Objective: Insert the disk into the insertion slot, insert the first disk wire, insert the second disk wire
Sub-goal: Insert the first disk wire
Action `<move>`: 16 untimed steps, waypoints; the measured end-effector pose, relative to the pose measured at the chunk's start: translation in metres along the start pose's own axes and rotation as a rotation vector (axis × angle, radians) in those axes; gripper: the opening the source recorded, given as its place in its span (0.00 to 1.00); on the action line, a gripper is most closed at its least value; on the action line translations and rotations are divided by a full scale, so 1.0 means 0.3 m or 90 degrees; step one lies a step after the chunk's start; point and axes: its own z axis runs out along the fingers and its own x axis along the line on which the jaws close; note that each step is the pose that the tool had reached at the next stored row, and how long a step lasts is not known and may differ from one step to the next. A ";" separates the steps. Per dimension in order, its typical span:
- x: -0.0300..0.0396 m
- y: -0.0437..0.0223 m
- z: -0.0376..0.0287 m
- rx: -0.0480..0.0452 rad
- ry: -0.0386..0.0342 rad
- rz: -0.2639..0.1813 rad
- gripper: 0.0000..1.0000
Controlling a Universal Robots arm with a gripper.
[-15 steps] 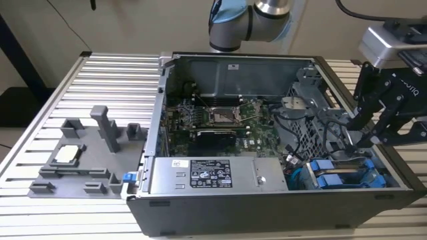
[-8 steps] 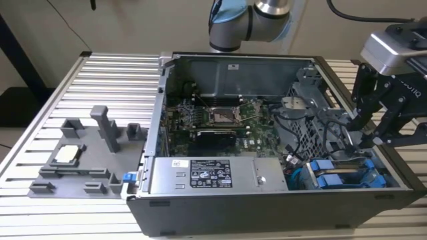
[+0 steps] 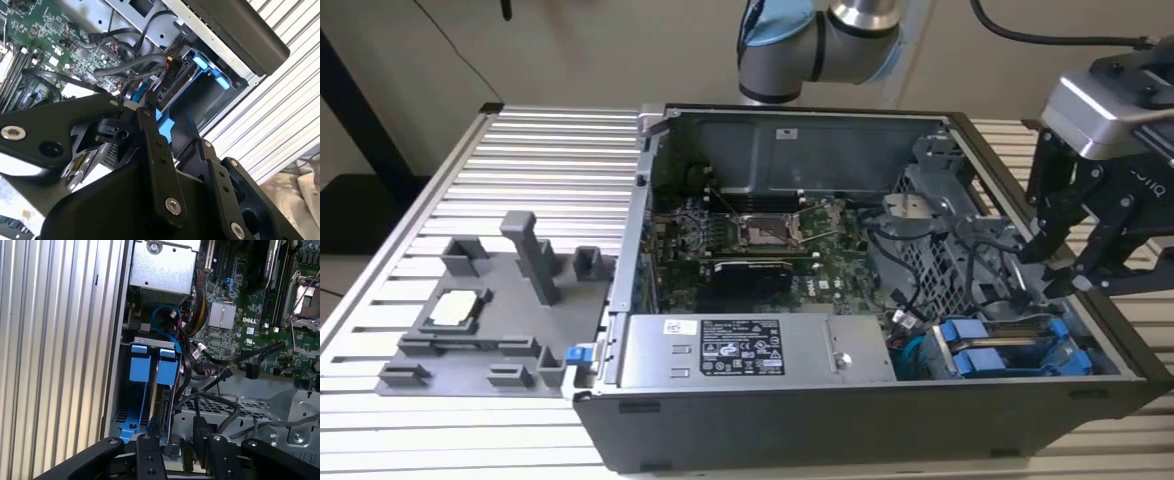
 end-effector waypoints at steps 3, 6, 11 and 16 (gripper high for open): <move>0.000 -0.002 0.003 0.0016 0.0000 -0.004 0.40; 0.000 -0.003 0.005 0.0085 -0.0028 -0.010 0.40; 0.001 -0.006 0.009 0.0330 -0.0024 -0.020 0.40; 0.000 -0.018 0.018 0.0374 -0.0066 -0.024 0.40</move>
